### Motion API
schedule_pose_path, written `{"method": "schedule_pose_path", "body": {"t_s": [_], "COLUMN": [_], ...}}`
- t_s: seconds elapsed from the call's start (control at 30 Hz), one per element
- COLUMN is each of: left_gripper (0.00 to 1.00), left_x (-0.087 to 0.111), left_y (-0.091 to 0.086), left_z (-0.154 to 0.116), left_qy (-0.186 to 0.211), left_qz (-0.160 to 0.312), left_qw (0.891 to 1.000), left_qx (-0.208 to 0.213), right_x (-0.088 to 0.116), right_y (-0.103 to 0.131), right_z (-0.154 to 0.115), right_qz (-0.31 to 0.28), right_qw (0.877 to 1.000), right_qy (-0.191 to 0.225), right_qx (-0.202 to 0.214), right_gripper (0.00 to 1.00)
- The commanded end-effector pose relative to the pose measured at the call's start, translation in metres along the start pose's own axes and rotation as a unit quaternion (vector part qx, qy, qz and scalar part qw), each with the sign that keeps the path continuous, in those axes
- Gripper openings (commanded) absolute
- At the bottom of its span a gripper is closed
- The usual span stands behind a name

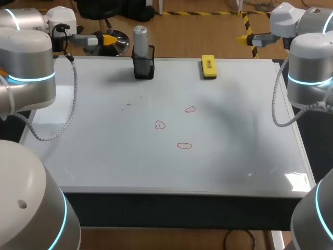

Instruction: Pick up the inspection probe, press it on each red-marked spot on the whiteboard one by one, put down the probe, pick up the eraser, and wipe off all the red marks.

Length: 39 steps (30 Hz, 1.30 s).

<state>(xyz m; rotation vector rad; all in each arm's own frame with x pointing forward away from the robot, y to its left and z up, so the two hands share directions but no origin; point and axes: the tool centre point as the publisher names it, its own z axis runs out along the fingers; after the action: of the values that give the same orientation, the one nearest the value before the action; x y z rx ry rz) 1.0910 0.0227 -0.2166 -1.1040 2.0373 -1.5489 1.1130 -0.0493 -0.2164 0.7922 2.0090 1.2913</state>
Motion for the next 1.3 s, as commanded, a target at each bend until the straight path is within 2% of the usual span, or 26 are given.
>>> {"method": "schedule_pose_path", "body": {"t_s": [0.03, 0.27, 0.5, 0.7, 0.83, 0.97, 1.3], "left_gripper": [1.00, 1.00, 1.00, 1.00, 1.00, 1.00, 1.00], "left_x": [0.000, -0.014, -0.019, -0.016, -0.009, -0.005, 0.009], "left_y": [0.000, -0.006, -0.012, -0.013, -0.019, -0.018, -0.015], "left_z": [0.000, 0.020, 0.039, 0.057, 0.070, 0.082, 0.102], "left_qy": [0.000, 0.068, 0.151, 0.220, 0.274, 0.304, 0.359], "left_qz": [0.000, 0.019, 0.037, 0.062, 0.087, 0.107, 0.105], "left_qw": [1.000, 0.997, 0.987, 0.971, 0.954, 0.942, 0.922], "left_qx": [0.000, 0.021, 0.042, 0.067, 0.084, 0.098, 0.097], "right_x": [0.000, 0.000, 0.000, 0.000, 0.000, 0.000, 0.000], "right_y": [0.000, 0.000, 0.000, 0.000, 0.000, 0.000, 0.000], "right_z": [0.000, 0.000, 0.000, 0.000, 0.000, 0.000, 0.000], "right_qz": [0.000, 0.000, 0.000, 0.000, 0.000, 0.000, 0.000], "right_qw": [1.000, 1.000, 1.000, 1.000, 1.000, 1.000, 1.000], "right_qy": [0.001, 0.001, 0.001, 0.001, 0.001, 0.001, 0.001], "right_qx": [0.001, 0.001, 0.001, 0.001, 0.001, 0.001, 0.001], "right_gripper": [1.00, 1.00, 1.00, 1.00, 1.00, 1.00, 1.00]}}
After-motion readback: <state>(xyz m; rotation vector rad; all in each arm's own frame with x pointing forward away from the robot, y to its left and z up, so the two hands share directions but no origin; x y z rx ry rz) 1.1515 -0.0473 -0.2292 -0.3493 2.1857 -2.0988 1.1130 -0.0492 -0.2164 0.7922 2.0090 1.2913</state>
